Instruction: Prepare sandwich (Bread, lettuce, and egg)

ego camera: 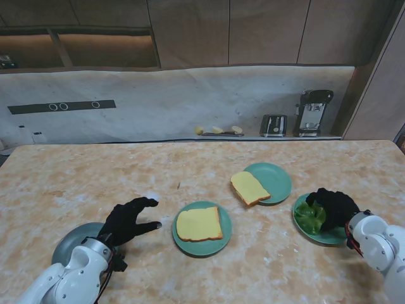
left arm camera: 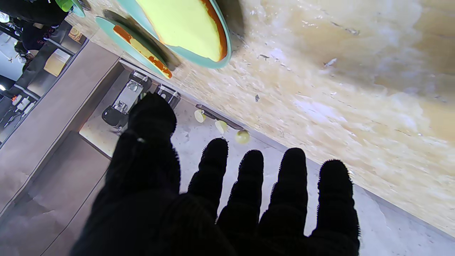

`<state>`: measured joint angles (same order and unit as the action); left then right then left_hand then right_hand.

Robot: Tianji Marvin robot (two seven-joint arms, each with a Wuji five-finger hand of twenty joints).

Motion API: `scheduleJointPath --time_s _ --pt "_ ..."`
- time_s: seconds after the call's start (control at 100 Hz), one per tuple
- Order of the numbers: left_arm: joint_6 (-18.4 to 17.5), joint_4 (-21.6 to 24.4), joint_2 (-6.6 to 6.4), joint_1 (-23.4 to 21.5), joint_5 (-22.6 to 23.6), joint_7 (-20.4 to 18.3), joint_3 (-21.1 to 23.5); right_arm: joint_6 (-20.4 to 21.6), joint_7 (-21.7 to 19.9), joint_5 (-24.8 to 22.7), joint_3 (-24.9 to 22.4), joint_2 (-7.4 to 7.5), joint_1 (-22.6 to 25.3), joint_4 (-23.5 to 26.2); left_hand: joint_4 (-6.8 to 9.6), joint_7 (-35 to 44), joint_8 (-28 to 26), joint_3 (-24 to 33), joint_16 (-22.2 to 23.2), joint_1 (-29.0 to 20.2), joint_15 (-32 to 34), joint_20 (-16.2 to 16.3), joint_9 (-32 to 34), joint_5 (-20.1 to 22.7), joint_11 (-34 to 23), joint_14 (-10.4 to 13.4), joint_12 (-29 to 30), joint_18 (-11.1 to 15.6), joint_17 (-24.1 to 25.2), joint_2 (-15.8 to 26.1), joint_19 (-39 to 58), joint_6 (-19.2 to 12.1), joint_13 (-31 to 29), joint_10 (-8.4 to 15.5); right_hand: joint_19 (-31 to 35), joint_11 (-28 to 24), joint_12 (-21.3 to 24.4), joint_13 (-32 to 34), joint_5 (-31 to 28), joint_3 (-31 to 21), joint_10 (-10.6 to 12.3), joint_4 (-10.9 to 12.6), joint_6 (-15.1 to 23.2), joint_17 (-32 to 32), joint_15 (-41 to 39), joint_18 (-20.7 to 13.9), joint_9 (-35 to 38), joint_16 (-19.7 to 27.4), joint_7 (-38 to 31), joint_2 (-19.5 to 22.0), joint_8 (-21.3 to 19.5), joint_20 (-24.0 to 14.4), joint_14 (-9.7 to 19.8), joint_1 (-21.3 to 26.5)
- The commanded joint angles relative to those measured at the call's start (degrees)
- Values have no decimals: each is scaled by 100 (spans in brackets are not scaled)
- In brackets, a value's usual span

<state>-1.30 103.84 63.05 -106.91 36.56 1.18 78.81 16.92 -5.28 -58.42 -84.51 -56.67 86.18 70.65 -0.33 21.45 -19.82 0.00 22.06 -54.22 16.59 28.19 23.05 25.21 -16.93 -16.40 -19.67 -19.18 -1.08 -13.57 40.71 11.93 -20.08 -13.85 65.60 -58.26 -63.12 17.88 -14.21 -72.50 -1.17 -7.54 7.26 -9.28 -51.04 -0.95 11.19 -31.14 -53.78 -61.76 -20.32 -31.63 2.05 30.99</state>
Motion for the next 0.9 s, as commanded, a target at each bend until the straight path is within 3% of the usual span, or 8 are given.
scheduleJointPath --time_s 0.0,0.12,0.25,0.35,0.42,0.57,0.71,0.89 --pt "26 40 4 -25 7 -71 0 -63 15 -38 73 -73 126 -80 -80 15 -65 -57 83 -141 25 50 18 101 19 76 -54 -10 28 149 32 -74 -6 100 420 -298 2807 171 -276 -69 172 127 271 -171 -442 -217 111 -283 -512 -80 -388 -246 79 394" --pt "36 50 7 -37 24 -56 13 -102 190 -19 125 -93 124 -140 -75 30 -71 -53 82 -167 28 46 20 107 1 66 -57 -11 24 146 38 -71 2 97 1182 -665 2314 582 -784 -24 270 205 419 -671 -1134 -486 483 -610 -1018 205 -1088 -502 152 647" --pt "38 57 9 -44 29 -40 22 -94 300 54 152 -116 104 -180 -71 46 -75 -50 84 -190 38 43 37 115 -10 77 -58 -6 22 149 47 -78 -4 99 1710 -815 2140 1186 -1296 -3 288 313 412 -1290 -1457 -655 1065 -776 -1337 659 -1389 -591 91 959" --pt "32 59 10 -48 35 -35 29 -88 314 165 160 -134 91 -192 -71 55 -77 -49 82 -202 39 39 32 116 -10 77 -56 -5 27 157 48 -75 -2 90 1892 -794 2062 1570 -1664 118 222 -92 347 -1627 -1787 -605 1594 -456 -1435 719 -1509 -473 -168 1275" --pt "34 62 12 -52 40 -23 34 -46 370 223 168 -146 70 -228 -70 60 -78 -50 83 -209 43 37 35 117 -14 70 -56 -5 27 158 53 -76 -3 99 2096 -845 2176 1850 -1909 174 111 -152 454 -1944 -2114 -613 1985 -267 -1808 868 -696 -443 -364 1388" --pt "27 72 13 -73 49 -13 52 65 454 397 144 -178 55 -272 -71 69 -78 -55 81 -213 47 33 33 120 -18 82 -55 1 27 161 57 -81 -8 97 2418 -849 2206 2260 -2363 155 -112 -322 525 -2299 -2409 -477 2534 -176 -2121 1128 -249 -575 -616 1436" --pt "29 80 15 -83 51 -6 62 187 834 489 109 -237 53 -328 -72 73 -77 -55 78 -217 44 27 36 123 -21 76 -53 7 29 161 59 -79 1 97 2754 -887 2218 2892 -3147 175 -289 -382 540 -2844 -2648 -295 3255 -162 -2287 1338 -34 -711 -859 1648" --pt "8 66 21 -78 57 34 65 245 1007 635 -16 -299 117 -217 -73 79 -77 -55 76 -225 47 19 31 123 -20 82 -52 1 38 159 55 -83 1 100 2920 -932 2154 3126 -3300 -34 -506 -359 367 -3192 -2761 -239 3318 -199 -2276 1191 -38 -801 -1023 1703"
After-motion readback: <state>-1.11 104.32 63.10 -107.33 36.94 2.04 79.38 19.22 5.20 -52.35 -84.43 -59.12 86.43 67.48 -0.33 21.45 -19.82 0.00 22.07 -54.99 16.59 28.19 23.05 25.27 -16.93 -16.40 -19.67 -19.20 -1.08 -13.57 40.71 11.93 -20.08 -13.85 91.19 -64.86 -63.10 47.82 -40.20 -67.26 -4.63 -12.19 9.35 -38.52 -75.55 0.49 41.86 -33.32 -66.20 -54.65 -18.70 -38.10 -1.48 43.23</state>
